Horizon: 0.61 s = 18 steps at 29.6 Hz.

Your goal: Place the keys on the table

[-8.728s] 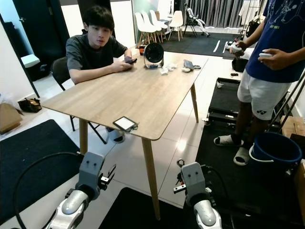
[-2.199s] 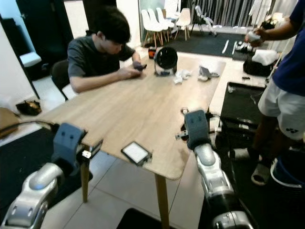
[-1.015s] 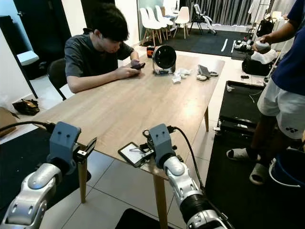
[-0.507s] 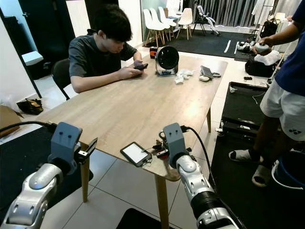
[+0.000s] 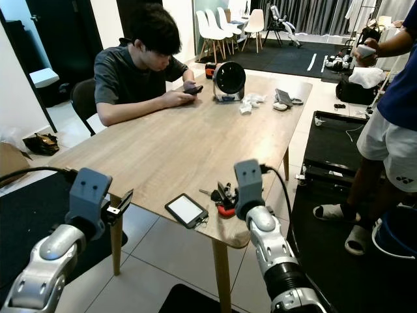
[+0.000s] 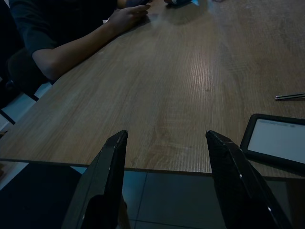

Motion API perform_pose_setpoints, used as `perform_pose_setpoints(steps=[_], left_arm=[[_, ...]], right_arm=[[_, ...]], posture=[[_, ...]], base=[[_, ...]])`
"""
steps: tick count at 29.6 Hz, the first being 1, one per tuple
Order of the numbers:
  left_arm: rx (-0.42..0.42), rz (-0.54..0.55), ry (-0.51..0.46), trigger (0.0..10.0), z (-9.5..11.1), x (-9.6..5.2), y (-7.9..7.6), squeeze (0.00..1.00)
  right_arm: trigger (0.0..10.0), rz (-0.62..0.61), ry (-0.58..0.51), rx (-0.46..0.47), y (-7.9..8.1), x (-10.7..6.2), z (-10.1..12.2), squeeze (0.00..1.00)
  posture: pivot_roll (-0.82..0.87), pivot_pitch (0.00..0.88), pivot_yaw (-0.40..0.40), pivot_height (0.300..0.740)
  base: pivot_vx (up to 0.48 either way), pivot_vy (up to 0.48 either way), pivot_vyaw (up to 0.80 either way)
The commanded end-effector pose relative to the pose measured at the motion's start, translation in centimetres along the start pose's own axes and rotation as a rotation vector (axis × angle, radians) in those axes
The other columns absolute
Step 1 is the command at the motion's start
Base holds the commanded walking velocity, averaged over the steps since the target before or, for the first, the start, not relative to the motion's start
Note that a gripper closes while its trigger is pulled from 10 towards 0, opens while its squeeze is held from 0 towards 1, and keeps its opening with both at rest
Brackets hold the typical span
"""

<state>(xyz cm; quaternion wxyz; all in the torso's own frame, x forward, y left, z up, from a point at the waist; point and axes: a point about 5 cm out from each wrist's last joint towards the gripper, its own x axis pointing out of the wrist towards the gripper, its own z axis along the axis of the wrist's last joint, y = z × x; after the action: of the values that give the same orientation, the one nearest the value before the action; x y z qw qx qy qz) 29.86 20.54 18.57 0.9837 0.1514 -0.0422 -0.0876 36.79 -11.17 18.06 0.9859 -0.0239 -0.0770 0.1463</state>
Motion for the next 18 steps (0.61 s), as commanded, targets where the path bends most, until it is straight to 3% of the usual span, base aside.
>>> perform_pose_setpoints(steps=[1, 7, 12, 15, 18], left_arm=[[-0.015, -0.001, 0.021, 10.0, -0.7, -0.4, -0.4, 0.00], [-0.011, 0.007, 0.032, 10.0, -1.0, -0.7, -0.2, 0.00], [-0.014, 0.044, 0.063, 10.0, -1.8, -1.6, 0.2, 0.00], [-0.035, 0.094, 0.084, 10.0, -2.4, -1.9, 0.6, 0.00], [-0.090, 0.197, 0.151, 10.0, -4.2, -2.9, 1.9, 0.00]], right_arm=[[10.0, -0.022, -0.024, 0.022, -0.3, -0.8, -0.3, 0.00], [10.0, -0.051, -0.038, -0.002, -0.9, -1.9, -0.8, 0.00], [10.0, -0.133, -0.062, -0.075, -2.0, -3.8, -1.2, 0.00], [10.0, -0.138, -0.072, -0.111, -2.0, -4.2, -1.3, 0.00], [10.0, -0.150, -0.074, -0.122, -1.9, -4.8, -1.4, 0.00]], posture=[[0.08, 0.125, 0.010, 0.740], [0.08, 0.126, 0.009, 0.740], [0.08, 0.125, 0.013, 0.740], [0.08, 0.126, 0.014, 0.740], [0.08, 0.129, 0.017, 0.740]], base=[[0.000, 0.000, 0.00], [0.000, 0.000, 0.00], [0.000, 0.000, 0.00], [0.000, 0.000, 0.00], [0.000, 0.000, 0.00]])
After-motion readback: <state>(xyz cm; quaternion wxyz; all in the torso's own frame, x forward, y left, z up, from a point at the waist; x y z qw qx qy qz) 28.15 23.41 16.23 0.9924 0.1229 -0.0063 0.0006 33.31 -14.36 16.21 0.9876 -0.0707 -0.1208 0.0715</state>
